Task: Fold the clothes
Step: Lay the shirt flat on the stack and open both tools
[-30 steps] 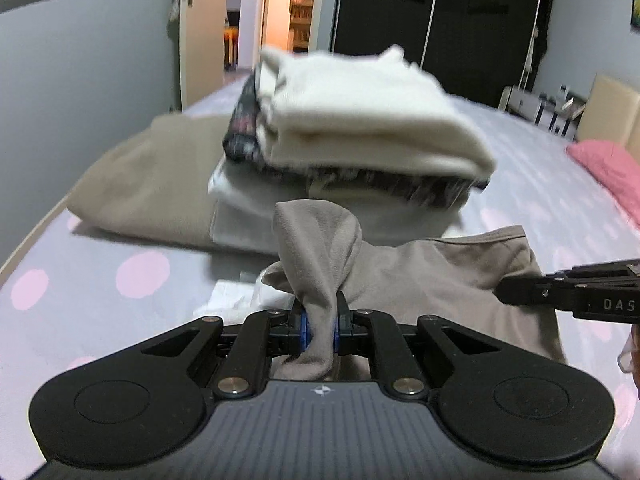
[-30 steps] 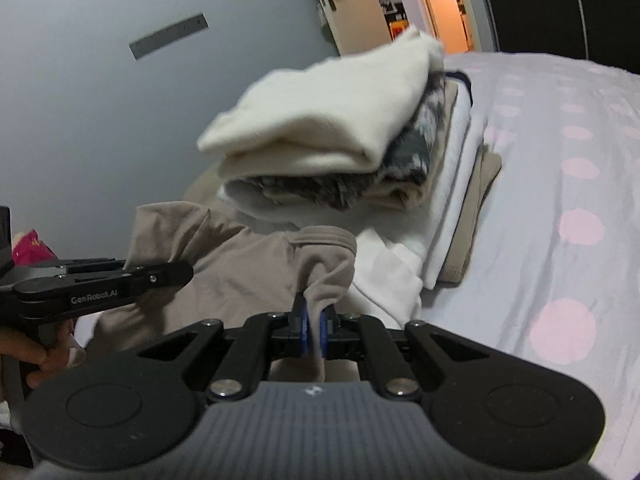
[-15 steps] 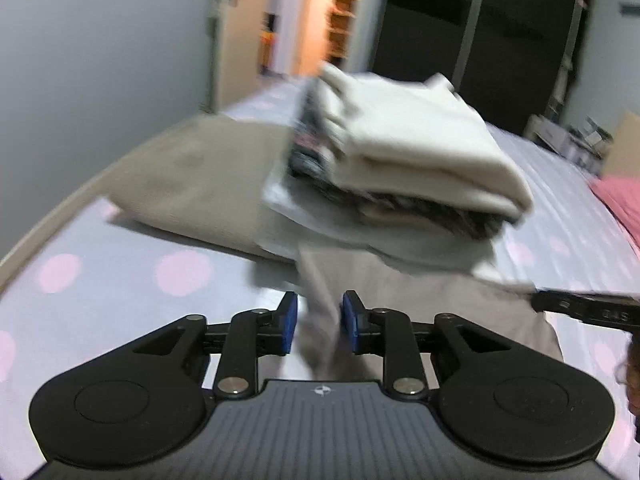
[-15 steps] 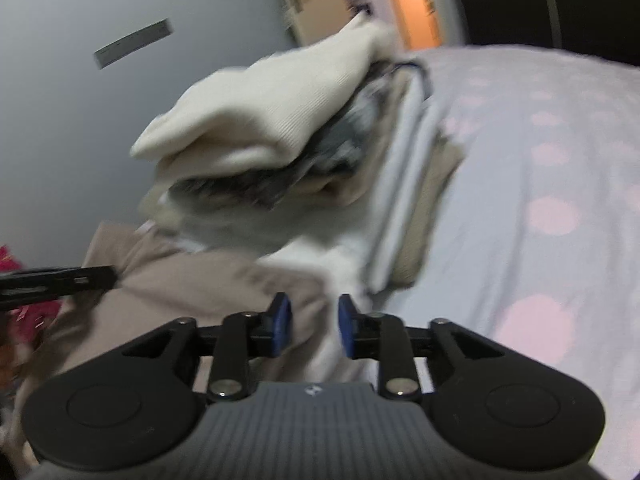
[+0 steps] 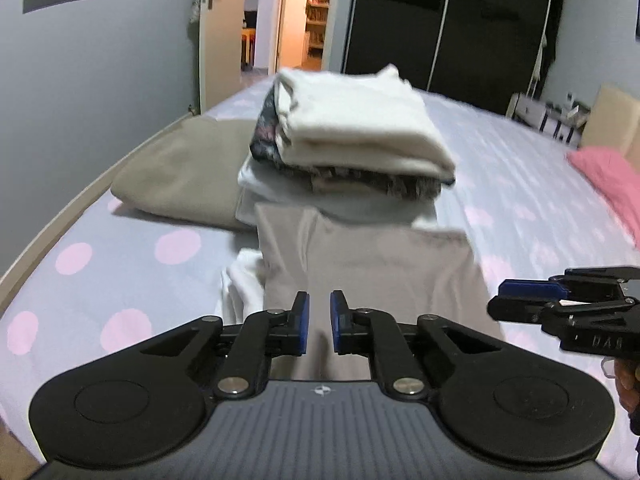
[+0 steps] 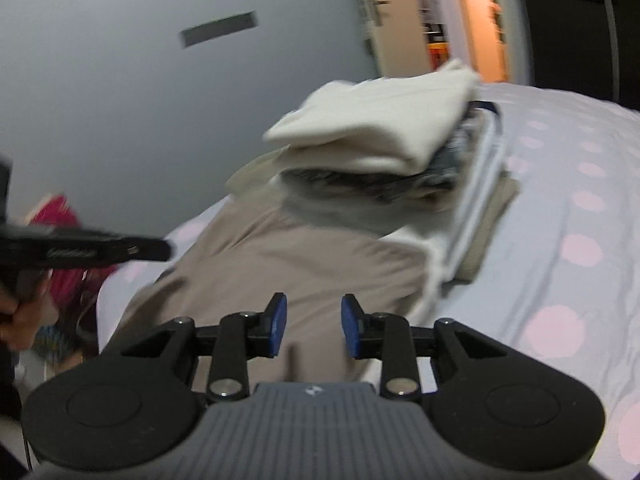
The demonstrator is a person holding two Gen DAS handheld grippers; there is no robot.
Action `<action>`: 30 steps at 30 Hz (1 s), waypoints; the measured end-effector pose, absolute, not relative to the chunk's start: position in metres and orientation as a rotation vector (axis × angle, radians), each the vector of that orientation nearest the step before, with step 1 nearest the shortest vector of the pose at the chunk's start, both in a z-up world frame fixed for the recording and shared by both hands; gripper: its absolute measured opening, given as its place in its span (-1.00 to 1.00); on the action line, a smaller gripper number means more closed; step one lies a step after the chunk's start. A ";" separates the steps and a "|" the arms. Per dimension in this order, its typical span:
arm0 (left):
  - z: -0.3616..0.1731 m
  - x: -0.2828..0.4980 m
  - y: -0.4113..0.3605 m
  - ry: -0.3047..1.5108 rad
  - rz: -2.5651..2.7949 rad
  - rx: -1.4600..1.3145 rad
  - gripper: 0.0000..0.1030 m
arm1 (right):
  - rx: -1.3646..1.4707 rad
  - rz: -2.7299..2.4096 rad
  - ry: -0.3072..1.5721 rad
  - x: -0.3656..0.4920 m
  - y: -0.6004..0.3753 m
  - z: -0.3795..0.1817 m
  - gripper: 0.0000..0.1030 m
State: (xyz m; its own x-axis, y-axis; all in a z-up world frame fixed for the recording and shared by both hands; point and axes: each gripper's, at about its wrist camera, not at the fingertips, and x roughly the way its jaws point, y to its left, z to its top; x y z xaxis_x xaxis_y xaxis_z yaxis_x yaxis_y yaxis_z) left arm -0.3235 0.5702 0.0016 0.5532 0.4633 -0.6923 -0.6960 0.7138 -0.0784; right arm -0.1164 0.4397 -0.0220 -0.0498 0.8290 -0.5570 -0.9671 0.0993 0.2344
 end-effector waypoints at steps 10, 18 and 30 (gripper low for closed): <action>-0.032 -0.326 0.588 0.797 0.719 -0.406 -0.88 | -0.398 1.436 0.707 -0.129 0.448 -0.057 -0.42; -0.023 -0.317 0.571 0.832 0.765 -0.329 -0.87 | -0.432 1.394 0.704 -0.124 0.441 -0.057 -0.41; 0.040 -0.315 0.503 0.757 0.844 -0.281 -0.79 | -0.339 1.354 0.652 -0.122 0.369 -0.007 -0.02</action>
State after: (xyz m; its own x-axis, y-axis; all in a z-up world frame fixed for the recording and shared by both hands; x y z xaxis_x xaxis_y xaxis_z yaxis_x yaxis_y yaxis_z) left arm -0.3152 0.5029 0.0405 0.4272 0.5702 -0.7016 -0.7595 0.6474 0.0637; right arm -0.1222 0.3694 -0.0066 0.0775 0.7880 -0.6108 -0.9688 0.2043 0.1406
